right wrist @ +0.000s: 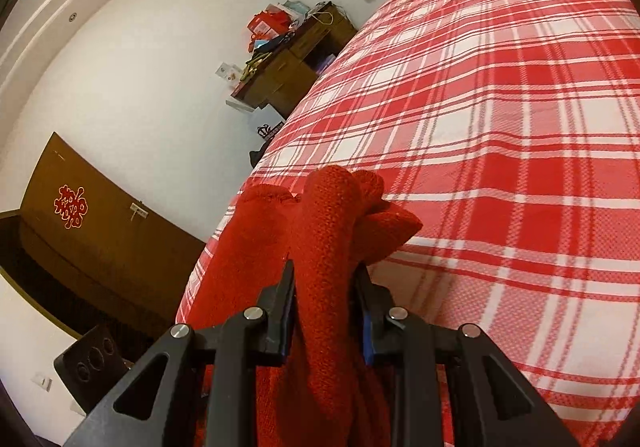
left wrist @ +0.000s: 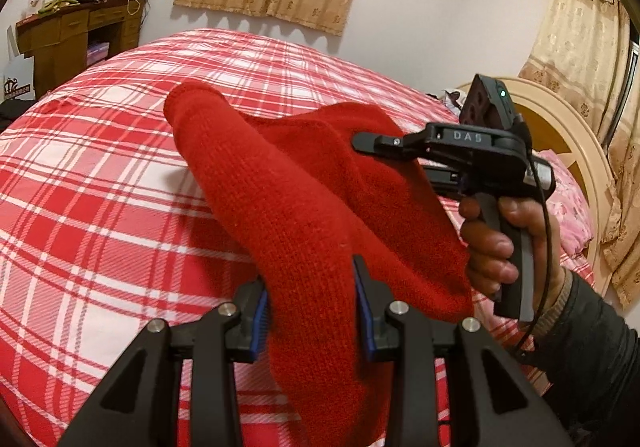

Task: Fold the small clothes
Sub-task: 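Lift the held side with the right gripper and fold it over the sweater, then open the right gripper to release the folded side onto the sweater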

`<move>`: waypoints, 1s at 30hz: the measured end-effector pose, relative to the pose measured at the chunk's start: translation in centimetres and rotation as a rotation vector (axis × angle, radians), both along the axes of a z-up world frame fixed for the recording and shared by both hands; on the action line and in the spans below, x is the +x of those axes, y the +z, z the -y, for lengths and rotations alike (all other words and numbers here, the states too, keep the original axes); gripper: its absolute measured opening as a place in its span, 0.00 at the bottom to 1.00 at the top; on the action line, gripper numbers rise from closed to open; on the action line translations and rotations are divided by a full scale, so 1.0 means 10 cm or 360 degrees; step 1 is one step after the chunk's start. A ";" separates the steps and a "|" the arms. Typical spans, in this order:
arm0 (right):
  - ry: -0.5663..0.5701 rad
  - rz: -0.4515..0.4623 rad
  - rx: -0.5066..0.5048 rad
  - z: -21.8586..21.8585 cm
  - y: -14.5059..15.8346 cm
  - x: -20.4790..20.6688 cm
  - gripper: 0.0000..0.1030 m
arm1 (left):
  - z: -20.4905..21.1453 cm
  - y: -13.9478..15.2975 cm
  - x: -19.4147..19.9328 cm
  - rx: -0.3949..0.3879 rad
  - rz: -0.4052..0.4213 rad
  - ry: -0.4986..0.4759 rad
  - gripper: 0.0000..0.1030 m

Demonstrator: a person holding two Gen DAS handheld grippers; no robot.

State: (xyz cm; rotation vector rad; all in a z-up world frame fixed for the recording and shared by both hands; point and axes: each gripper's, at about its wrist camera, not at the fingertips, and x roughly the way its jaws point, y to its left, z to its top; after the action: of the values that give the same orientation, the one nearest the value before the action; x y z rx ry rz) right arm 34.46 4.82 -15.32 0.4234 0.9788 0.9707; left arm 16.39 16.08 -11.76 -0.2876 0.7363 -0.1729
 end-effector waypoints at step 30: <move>-0.0003 -0.0067 -0.0132 -0.24 -0.29 0.02 0.28 | -0.23 -0.32 -0.29 -0.0044 -0.0073 0.0041 0.45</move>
State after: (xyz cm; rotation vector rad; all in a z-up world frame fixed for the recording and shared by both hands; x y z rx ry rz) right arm 34.63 7.24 -18.22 0.3769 1.0528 0.9192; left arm 13.52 18.33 -14.99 -0.3278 0.7761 -0.1524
